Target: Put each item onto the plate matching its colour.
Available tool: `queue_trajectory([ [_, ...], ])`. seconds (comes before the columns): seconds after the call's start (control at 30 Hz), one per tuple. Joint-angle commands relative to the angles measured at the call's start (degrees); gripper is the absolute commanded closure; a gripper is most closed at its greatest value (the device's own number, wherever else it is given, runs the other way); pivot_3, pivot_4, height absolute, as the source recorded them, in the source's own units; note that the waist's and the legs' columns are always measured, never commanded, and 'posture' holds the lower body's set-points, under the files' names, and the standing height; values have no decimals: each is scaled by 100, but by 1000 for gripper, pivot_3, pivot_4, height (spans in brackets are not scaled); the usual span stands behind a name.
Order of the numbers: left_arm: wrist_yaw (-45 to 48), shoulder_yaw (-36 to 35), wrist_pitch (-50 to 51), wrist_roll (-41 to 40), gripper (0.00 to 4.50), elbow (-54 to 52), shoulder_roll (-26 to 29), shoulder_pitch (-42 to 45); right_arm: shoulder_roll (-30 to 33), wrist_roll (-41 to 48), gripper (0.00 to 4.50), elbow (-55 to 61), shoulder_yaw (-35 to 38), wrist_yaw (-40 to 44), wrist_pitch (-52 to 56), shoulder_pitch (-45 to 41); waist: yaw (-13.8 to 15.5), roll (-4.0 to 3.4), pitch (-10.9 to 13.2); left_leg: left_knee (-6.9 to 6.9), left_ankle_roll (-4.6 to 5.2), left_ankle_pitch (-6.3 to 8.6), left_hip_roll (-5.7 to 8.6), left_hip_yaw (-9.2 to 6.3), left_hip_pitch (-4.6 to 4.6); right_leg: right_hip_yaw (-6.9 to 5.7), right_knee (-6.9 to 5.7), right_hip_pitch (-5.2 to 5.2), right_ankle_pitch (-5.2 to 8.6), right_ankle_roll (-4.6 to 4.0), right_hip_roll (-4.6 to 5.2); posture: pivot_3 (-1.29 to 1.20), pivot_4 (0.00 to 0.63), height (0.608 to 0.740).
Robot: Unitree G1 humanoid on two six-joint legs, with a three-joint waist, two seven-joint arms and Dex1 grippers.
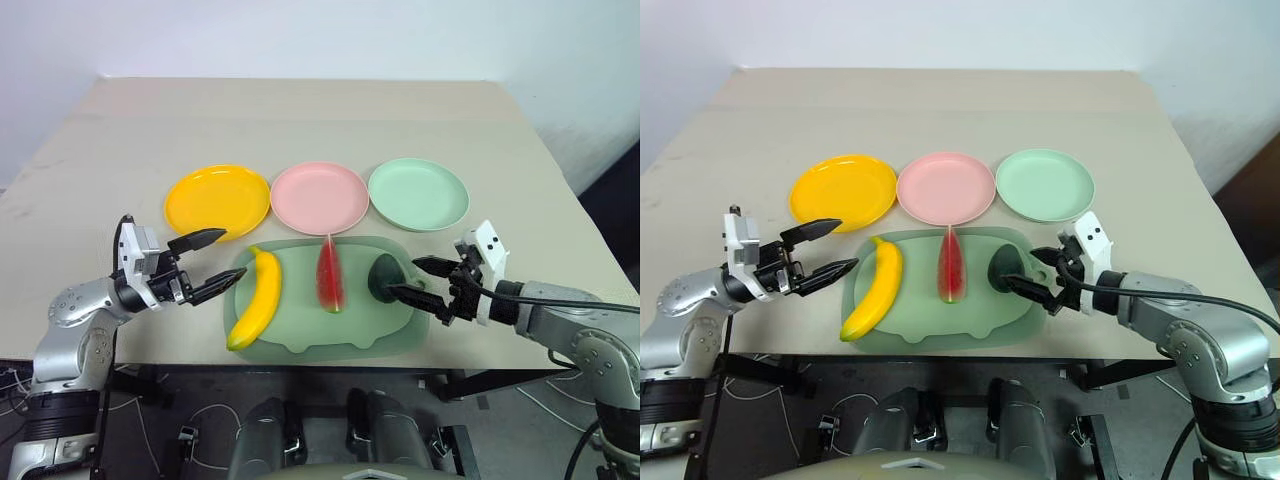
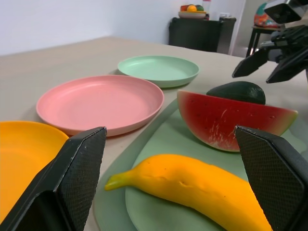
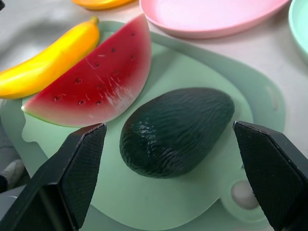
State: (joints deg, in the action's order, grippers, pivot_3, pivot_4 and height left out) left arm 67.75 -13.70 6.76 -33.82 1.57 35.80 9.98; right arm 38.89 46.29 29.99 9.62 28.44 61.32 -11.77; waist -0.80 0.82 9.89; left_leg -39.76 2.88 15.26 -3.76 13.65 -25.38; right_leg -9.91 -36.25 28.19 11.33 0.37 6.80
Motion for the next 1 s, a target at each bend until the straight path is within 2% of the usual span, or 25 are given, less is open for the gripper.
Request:
queue_trajectory([
  [0.03, 70, -3, -60, 17, 36, 4, 60, 142, -258, 89, 0, 62, -52, -461, 305, -225, -4, 0, 0, 0, 0, 0, 0, 1, 0, 1, 0, 1, 0, 0, 0, 0, 150, 696],
  [0.33, 72, 45, -53, 46, 36, -4, 77, 176, -668, -140, 0, -307, -355, -957, 781, -564, -14, -1, 0, 6, -2, -1, 0, 6, -3, 2, 0, 7, -10, -16, -1, 0, 150, 696],
  [0.6, 57, 35, -68, 83, 36, -21, 87, 152, -837, -314, 0, -531, -583, -936, 711, -728, -18, -1, 0, 10, -3, -2, 0, 9, -4, 3, 0, 10, -11, -17, -1, 0, 150, 696],
  [0.7, 53, 6, -84, 86, 0, 11, 98, 174, -834, -432, 588, -545, -630, -884, 569, -770, -18, -1, 0, 11, -3, -2, 0, 10, -4, 3, 0, 12, -10, -15, -1, 0, 150, 696],
  [0.8, 52, -3, -105, 99, 0, 30, 101, 177, -730, -474, 1515, -484, -618, -702, 408, -759, -15, -1, 0, 13, -3, -2, 0, 12, -4, 3, 0, 13, -10, -15, -1, 0, 150, 696],
  [1.0, 12, 3, -172, 133, 0, 44, 64, 139, -505, -577, 1526, -416, -588, -350, 112, -690, -19, -1, 0, 15, -3, -2, 0, 13, -4, 5, 1, 15, -10, -15, -1, 0, 150, 696],
])
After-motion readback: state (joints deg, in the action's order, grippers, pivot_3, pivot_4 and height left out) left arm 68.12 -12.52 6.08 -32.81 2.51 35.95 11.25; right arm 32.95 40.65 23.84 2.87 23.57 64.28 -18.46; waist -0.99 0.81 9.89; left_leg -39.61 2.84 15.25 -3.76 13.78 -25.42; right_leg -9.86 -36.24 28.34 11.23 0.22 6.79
